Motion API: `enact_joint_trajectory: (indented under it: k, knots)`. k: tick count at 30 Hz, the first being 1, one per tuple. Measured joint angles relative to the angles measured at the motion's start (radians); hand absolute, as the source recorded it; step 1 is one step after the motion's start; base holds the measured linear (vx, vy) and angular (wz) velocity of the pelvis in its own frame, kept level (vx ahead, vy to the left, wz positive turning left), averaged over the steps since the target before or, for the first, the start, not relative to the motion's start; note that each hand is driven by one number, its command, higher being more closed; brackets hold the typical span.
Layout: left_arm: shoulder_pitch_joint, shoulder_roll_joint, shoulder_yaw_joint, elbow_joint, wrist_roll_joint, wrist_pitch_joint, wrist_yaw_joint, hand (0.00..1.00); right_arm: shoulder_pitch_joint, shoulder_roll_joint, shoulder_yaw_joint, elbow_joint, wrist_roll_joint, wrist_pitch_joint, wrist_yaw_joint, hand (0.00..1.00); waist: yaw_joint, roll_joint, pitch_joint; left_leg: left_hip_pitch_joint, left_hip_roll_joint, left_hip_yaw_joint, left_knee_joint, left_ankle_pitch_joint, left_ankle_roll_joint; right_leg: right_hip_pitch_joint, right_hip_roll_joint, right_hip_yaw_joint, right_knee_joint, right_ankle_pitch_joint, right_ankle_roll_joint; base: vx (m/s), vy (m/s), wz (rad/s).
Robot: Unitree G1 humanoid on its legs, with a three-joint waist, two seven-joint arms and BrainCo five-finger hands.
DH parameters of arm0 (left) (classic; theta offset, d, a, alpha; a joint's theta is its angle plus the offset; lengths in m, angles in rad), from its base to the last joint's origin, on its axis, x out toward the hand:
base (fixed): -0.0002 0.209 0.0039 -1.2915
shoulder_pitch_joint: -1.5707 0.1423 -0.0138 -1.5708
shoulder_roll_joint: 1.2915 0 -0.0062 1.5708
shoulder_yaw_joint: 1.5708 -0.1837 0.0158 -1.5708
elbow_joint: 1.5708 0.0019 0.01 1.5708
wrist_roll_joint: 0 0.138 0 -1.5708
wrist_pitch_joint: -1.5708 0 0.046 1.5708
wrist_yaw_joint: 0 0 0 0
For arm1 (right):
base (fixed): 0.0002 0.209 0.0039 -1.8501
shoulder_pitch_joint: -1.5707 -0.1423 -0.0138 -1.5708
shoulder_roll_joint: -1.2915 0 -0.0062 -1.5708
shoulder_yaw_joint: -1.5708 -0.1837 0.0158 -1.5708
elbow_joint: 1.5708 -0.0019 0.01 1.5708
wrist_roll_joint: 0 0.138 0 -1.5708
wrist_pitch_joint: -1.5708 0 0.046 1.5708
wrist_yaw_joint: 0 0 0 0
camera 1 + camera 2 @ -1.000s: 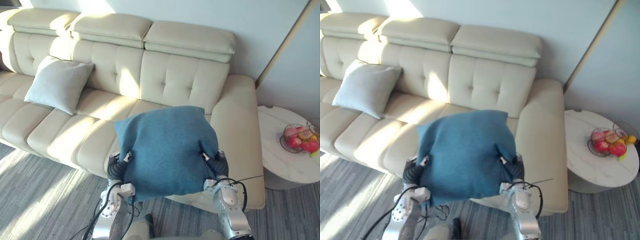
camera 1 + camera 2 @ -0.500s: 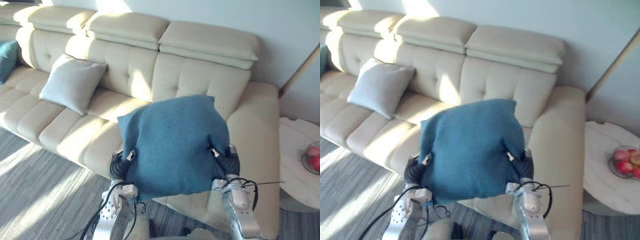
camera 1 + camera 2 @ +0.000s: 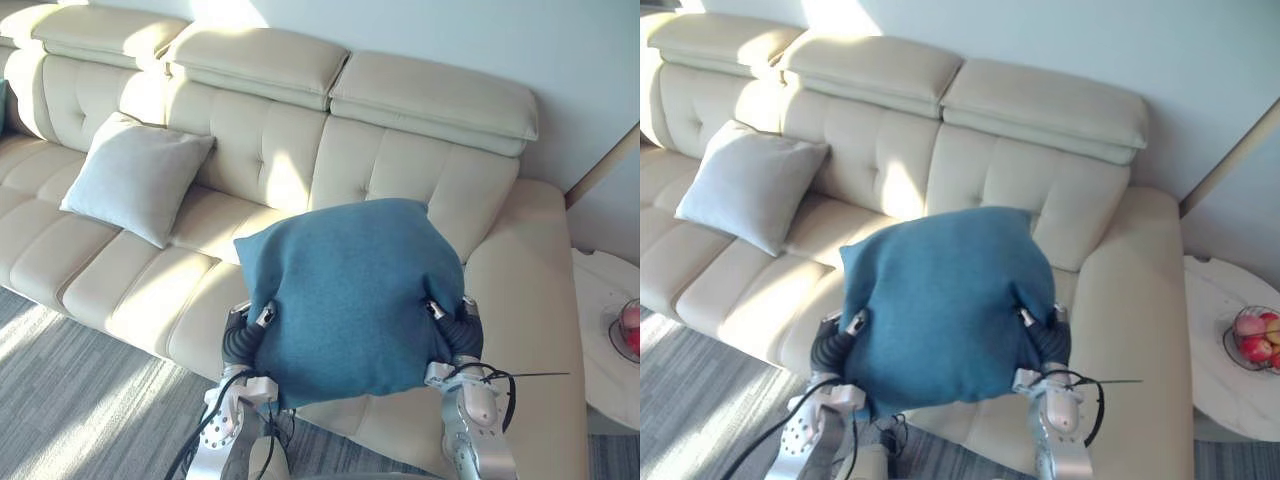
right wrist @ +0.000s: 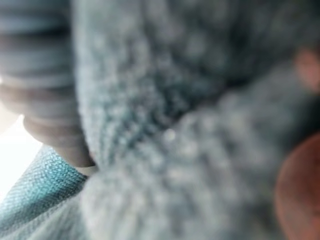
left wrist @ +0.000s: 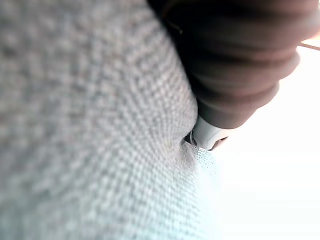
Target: Pick up cushions and gather them together orderly.
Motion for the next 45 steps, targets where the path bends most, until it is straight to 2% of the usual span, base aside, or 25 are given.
enact_joint_trajectory:
  k: [4,8,14,17,20,23,25,27,28,29,32,34,39,40,45]
  knots:
    - [-0.005,0.009,-0.015,0.011,0.001,0.000,0.000,1.00,-0.010,-0.007,-0.009,0.048,-0.006,0.000,-0.005,1.00,-0.026,0.011,-0.008,0.012,0.002,-0.004,-0.121,0.076,-0.009,-0.034,0.013,0.007,-0.038,0.018,0.007,-0.03,-0.051,-0.09]
    - [-0.066,0.008,-0.017,0.032,0.001,0.001,0.011,1.00,-0.092,-0.043,-0.008,0.083,-0.051,0.007,-0.041,1.00,-0.028,0.042,0.024,-0.007,0.024,0.005,-0.196,0.126,-0.008,-0.118,0.037,0.050,-0.036,0.060,-0.003,-0.10,-0.017,-0.38]
    - [-0.348,0.006,0.053,0.033,0.011,-0.014,0.149,1.00,-0.394,-0.043,0.007,0.082,-0.143,0.012,-0.169,1.00,-0.018,0.043,0.098,-0.215,0.026,0.088,-0.189,0.179,0.016,-0.390,0.024,0.118,0.002,0.104,0.035,-0.22,0.059,-0.43]
    - [-0.534,0.020,0.089,0.044,0.032,-0.038,0.233,1.00,-0.629,-0.068,0.001,0.128,-0.194,0.016,-0.238,1.00,0.007,0.055,0.140,-0.306,0.029,0.125,-0.199,0.202,0.022,-0.510,0.026,0.166,-0.014,0.153,0.060,-0.18,0.043,-0.43]
    - [-0.821,0.059,0.131,0.157,0.041,-0.059,0.292,1.00,-0.971,-0.155,-0.018,0.313,-0.209,0.022,-0.284,1.00,0.016,0.091,0.194,-0.371,0.022,0.140,-0.270,0.285,0.043,-0.584,0.028,0.184,-0.079,0.230,0.074,-0.13,0.054,-0.20]
    - [-1.156,0.144,0.154,0.334,0.041,-0.080,0.354,1.00,-1.297,-0.215,-0.038,0.468,-0.237,0.032,-0.335,1.00,0.017,0.097,0.267,-0.449,0.015,0.145,-0.297,0.341,0.058,-0.663,0.025,0.192,-0.113,0.284,0.089,-0.09,0.064,-0.07]
    - [-1.344,0.183,0.187,0.466,0.040,-0.081,0.376,1.00,-1.480,-0.240,-0.056,0.586,-0.271,0.036,-0.368,1.00,0.009,0.098,0.319,-0.484,0.004,0.140,-0.297,0.352,0.065,-0.690,0.012,0.193,-0.136,0.307,0.099,-0.05,0.076,0.01]
    - [-1.469,0.213,0.187,0.574,0.041,-0.084,0.382,1.00,-1.587,-0.244,-0.068,0.663,-0.274,0.045,-0.384,1.00,0.005,0.098,0.330,-0.521,-0.006,0.133,-0.297,0.356,0.064,-0.710,0.001,0.192,-0.168,0.327,0.105,0.00,0.068,0.05]
    - [-1.557,0.235,0.185,0.646,0.041,-0.084,0.396,0.00,-1.653,-0.248,-0.070,0.706,-0.275,0.053,-0.403,0.00,0.003,0.098,0.346,-0.540,-0.008,0.130,-0.297,0.358,0.065,-0.721,-0.002,0.188,-0.184,0.339,0.107,0.02,0.066,0.06]
    - [-1.665,0.262,0.184,0.731,0.040,-0.084,0.398,0.00,-1.733,-0.249,-0.073,0.752,-0.275,0.067,-0.429,0.00,0.001,0.097,0.356,-0.577,-0.007,0.125,-0.297,0.366,0.064,-0.746,-0.001,0.182,-0.200,0.351,0.106,0.02,0.063,0.07]
    - [-1.808,0.297,0.181,0.830,0.041,-0.083,0.407,0.00,-1.846,-0.269,-0.072,0.809,-0.277,0.086,-0.478,0.00,0.000,0.095,0.400,-0.612,-0.007,0.116,-0.297,0.370,0.064,-0.771,-0.001,0.175,-0.213,0.360,0.106,0.02,0.039,0.04]
    - [-1.877,0.305,0.176,0.905,0.036,-0.082,0.412,0.00,-1.898,-0.288,-0.066,0.866,-0.274,0.090,-0.499,0.00,-0.003,0.095,0.403,-0.654,-0.009,0.111,-0.297,0.374,0.068,-0.808,-0.002,0.171,-0.214,0.361,0.106,0.02,0.042,0.06]
    - [-1.912,0.298,0.170,0.991,0.018,-0.063,0.344,0.00,-1.914,-0.317,-0.064,0.939,-0.222,0.130,-0.465,0.00,-0.014,0.093,0.414,-0.705,-0.011,0.092,-0.297,0.385,0.063,-0.845,-0.004,0.150,-0.214,0.361,0.106,0.03,0.047,0.09]
    - [-1.912,0.288,0.186,1.001,0.017,-0.049,0.330,0.00,-1.904,-0.316,-0.063,0.939,-0.209,0.135,-0.449,0.00,-0.013,0.091,0.421,-0.705,-0.011,0.092,-0.297,0.385,0.063,-0.846,-0.004,0.149,-0.214,0.361,0.106,0.02,0.032,0.00]
    - [-1.847,0.206,0.290,0.968,0.018,-0.048,0.308,0.00,-1.807,-0.313,-0.068,0.926,-0.153,0.136,-0.405,0.00,-0.010,0.091,0.421,-0.713,-0.004,0.094,-0.297,0.385,0.063,-0.858,0.001,0.148,-0.200,0.361,0.106,0.00,-0.003,-0.03]
